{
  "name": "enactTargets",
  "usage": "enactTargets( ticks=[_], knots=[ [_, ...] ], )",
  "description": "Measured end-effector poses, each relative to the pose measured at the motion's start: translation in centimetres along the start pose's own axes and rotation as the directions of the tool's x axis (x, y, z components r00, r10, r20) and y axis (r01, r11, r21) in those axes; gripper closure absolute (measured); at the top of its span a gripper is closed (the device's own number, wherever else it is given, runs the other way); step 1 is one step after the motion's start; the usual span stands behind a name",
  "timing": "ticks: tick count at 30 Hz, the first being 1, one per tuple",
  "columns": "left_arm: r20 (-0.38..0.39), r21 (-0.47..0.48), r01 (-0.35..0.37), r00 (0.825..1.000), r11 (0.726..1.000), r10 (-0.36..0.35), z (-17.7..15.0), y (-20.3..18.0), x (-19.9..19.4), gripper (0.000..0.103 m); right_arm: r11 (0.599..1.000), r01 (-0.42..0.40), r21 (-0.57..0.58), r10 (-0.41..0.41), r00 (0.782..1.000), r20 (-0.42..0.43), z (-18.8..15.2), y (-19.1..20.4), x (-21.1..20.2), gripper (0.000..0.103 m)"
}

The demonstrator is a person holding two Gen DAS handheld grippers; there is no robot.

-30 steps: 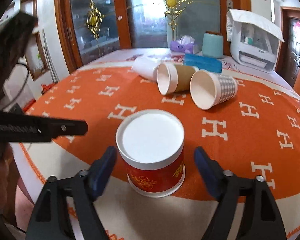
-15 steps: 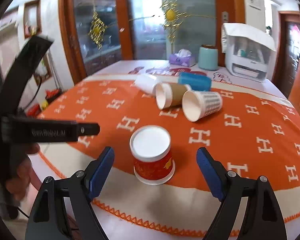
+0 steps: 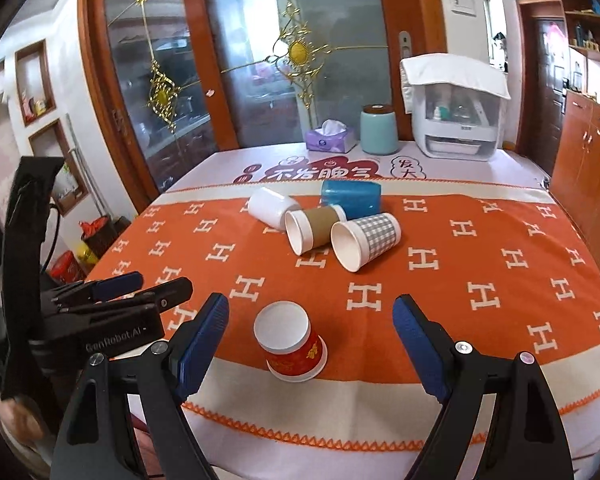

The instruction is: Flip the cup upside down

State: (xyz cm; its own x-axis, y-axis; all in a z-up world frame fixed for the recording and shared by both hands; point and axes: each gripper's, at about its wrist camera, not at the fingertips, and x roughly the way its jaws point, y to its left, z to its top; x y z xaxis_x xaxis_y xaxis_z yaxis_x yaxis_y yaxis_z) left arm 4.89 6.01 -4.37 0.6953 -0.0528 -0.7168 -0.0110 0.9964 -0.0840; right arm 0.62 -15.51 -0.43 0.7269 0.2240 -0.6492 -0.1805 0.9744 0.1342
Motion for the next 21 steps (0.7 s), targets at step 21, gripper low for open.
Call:
enactTargets(
  ticks=[21],
  knots=[
    [0.128, 0.038, -0.038, 0.991, 0.999, 0.032, 0.3, -3.6, -5.2, 0.027, 0.995, 0.072, 0.063, -0.075, 0.996, 0.046, 1.4, -0.3, -4.5, 0.015]
  ],
)
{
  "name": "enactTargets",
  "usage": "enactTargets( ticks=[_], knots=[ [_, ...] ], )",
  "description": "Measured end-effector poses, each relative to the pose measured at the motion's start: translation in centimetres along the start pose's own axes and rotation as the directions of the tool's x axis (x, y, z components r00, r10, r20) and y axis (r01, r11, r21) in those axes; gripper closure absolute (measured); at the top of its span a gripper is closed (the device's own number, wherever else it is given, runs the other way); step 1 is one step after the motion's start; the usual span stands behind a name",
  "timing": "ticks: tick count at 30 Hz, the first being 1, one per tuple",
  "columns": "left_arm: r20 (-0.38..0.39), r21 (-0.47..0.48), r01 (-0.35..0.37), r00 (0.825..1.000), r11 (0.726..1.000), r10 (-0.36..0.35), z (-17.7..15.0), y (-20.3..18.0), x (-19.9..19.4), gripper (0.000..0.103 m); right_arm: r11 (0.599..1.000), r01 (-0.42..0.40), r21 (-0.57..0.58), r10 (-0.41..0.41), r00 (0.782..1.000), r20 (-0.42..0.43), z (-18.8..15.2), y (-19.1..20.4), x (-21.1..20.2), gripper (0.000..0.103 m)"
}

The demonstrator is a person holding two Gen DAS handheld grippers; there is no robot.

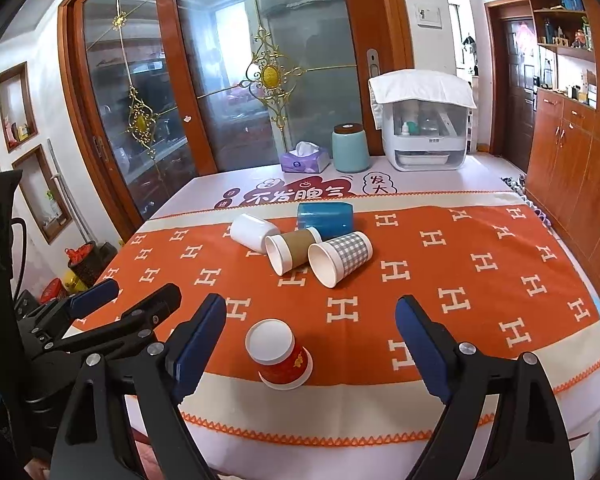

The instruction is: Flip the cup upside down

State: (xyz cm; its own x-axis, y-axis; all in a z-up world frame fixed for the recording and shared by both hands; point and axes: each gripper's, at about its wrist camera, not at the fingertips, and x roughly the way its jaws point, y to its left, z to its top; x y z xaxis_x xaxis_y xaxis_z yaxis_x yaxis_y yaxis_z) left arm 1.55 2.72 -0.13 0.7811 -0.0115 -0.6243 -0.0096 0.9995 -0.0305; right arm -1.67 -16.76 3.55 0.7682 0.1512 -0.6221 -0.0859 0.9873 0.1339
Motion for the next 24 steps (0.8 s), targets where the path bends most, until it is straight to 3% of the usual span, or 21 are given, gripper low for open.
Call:
enactTargets(
  ticks=[24],
  knots=[
    [-0.016, 0.003, 0.002, 1.0, 1.0, -0.002, -0.3, 0.0, 0.8, 0.027, 1.0, 0.006, 0.025, -0.005, 1.0, -0.027, -0.4, -0.8, 1.8, 0.015]
  ],
)
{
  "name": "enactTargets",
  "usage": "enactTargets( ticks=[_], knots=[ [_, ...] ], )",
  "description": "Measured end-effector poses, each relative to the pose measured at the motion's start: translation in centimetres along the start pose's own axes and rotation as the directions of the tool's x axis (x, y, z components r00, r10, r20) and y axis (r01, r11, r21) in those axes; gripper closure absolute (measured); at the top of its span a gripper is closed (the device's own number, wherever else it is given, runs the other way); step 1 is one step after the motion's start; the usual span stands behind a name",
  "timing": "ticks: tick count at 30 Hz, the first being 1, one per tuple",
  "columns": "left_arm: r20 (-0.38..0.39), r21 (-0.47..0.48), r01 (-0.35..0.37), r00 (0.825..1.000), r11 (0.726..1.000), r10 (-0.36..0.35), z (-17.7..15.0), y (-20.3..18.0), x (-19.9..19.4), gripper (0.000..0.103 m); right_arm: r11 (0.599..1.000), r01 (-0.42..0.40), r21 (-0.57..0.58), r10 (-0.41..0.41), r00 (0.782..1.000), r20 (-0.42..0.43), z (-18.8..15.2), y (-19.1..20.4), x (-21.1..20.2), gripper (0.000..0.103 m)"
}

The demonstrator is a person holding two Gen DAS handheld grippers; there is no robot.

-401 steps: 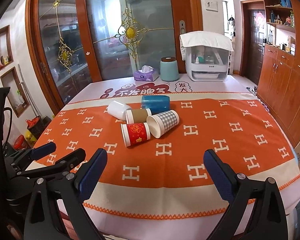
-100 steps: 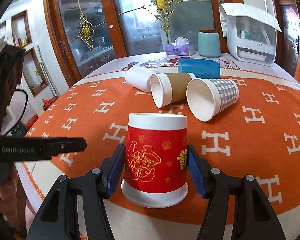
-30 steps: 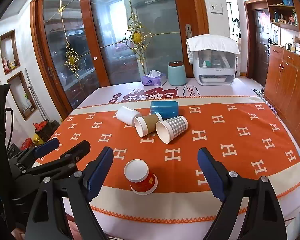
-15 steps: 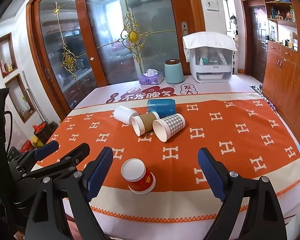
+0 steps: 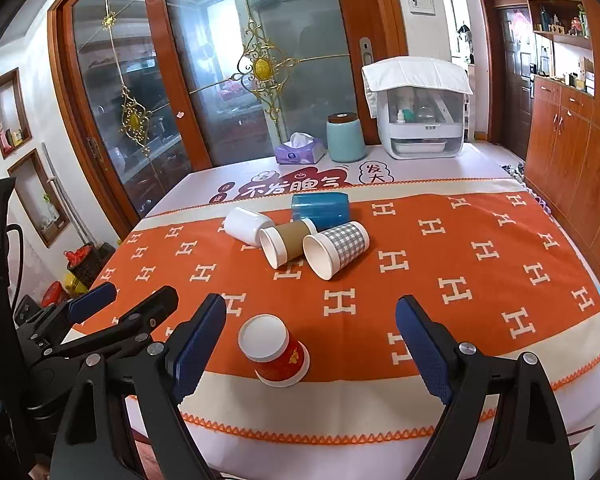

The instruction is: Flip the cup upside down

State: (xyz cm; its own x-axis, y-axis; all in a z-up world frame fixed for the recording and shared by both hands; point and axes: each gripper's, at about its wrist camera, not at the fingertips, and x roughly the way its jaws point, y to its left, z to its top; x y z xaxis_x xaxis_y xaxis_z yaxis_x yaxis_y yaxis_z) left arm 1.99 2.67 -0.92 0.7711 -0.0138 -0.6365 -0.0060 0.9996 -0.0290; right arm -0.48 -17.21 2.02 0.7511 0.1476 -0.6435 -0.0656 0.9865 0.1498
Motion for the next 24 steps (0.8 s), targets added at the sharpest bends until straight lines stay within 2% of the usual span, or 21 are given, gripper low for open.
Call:
enactTargets(
  ticks=[24],
  knots=[
    [-0.008, -0.001, 0.0, 1.0, 1.0, 0.0, -0.34, 0.0, 0.66, 0.027, 1.0, 0.001, 0.002, -0.001, 1.0, 0.001, 0.03, -0.02, -0.01, 0.015]
  ],
)
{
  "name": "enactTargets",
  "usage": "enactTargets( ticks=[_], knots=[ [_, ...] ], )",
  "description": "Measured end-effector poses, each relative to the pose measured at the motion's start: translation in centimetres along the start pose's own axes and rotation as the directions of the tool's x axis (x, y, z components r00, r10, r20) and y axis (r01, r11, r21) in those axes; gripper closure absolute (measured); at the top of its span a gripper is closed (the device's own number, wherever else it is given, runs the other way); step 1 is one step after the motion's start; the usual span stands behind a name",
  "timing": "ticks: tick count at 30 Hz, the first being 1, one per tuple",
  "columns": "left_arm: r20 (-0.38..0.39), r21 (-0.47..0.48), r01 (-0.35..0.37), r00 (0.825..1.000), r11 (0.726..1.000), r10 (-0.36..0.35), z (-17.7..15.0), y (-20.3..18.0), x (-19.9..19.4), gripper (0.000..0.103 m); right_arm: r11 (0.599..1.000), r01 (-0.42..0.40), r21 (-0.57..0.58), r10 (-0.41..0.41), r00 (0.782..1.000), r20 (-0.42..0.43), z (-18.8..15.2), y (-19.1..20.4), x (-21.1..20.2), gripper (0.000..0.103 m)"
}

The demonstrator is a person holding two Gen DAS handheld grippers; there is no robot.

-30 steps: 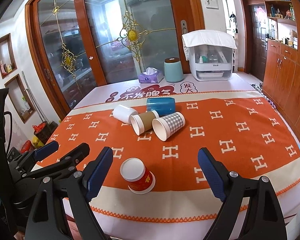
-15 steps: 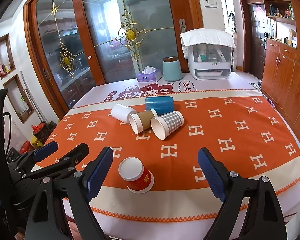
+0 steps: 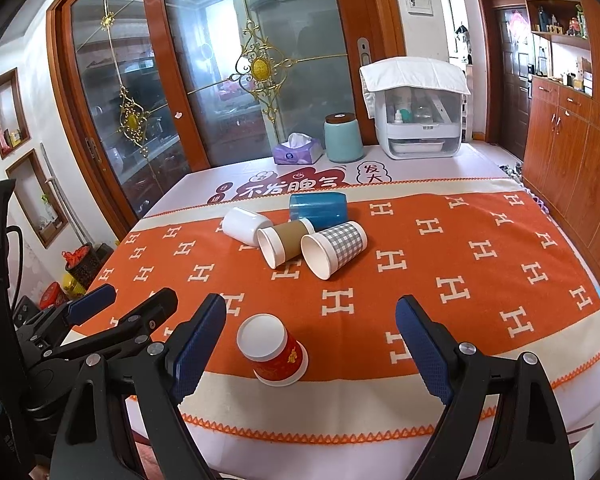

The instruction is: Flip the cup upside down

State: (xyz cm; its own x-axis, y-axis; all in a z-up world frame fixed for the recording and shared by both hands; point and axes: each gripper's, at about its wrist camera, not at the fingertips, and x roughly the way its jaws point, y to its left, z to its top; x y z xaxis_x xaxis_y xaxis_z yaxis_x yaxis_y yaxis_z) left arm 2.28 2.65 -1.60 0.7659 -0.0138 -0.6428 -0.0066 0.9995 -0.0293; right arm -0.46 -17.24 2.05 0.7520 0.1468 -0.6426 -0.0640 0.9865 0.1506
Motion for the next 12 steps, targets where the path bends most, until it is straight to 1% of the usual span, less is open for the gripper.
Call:
enactTargets(
  ticks=[12],
  knots=[
    [-0.002, -0.001, 0.002, 1.0, 1.0, -0.002, 0.02, -0.12, -0.01, 0.027, 1.0, 0.0, 0.009, 0.0, 1.0, -0.005, -0.25, -0.45, 0.0, 0.015]
  ],
)
